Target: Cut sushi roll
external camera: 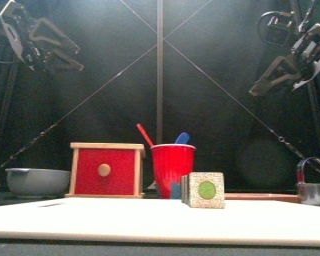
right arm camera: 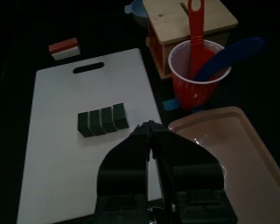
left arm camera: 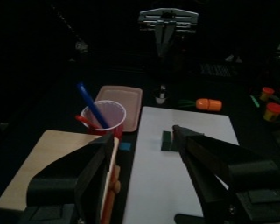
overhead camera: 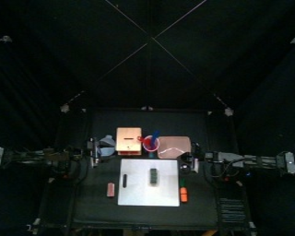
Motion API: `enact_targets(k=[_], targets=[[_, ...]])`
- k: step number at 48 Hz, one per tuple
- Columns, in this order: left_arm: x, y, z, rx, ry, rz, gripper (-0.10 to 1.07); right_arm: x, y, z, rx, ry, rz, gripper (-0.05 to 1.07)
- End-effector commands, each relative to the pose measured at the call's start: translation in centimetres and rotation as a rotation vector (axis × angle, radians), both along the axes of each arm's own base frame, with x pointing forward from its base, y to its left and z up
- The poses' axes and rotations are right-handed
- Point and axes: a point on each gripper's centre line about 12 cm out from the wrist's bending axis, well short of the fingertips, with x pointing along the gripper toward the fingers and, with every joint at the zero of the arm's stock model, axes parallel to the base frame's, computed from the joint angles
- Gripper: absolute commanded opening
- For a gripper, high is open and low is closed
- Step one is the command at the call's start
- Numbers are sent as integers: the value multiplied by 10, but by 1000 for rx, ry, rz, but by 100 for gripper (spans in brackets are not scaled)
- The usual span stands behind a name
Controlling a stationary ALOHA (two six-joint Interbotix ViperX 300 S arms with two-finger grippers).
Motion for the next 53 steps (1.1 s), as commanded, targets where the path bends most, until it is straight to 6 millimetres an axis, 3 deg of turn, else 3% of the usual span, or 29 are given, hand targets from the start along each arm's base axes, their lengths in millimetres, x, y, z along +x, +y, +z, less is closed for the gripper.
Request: enact_targets(k=[1,10,18,34,53], targets=[[3,2,14,5,-37,1,90,2,-2,5,-15,-19,-2,1],[5,6,7,6,-9,18,90,11,-10,27,-94,-91,-12,2],[11,12,2,-3,11,36,90,31,-20,43,-118,-105,-31,2],[31,21,5,8,49,51,90,60,-29,49,-111,-34,-36,2],[67,48,-7,-28,125,104,90,54,-28,29,-100,-10,-37,2]])
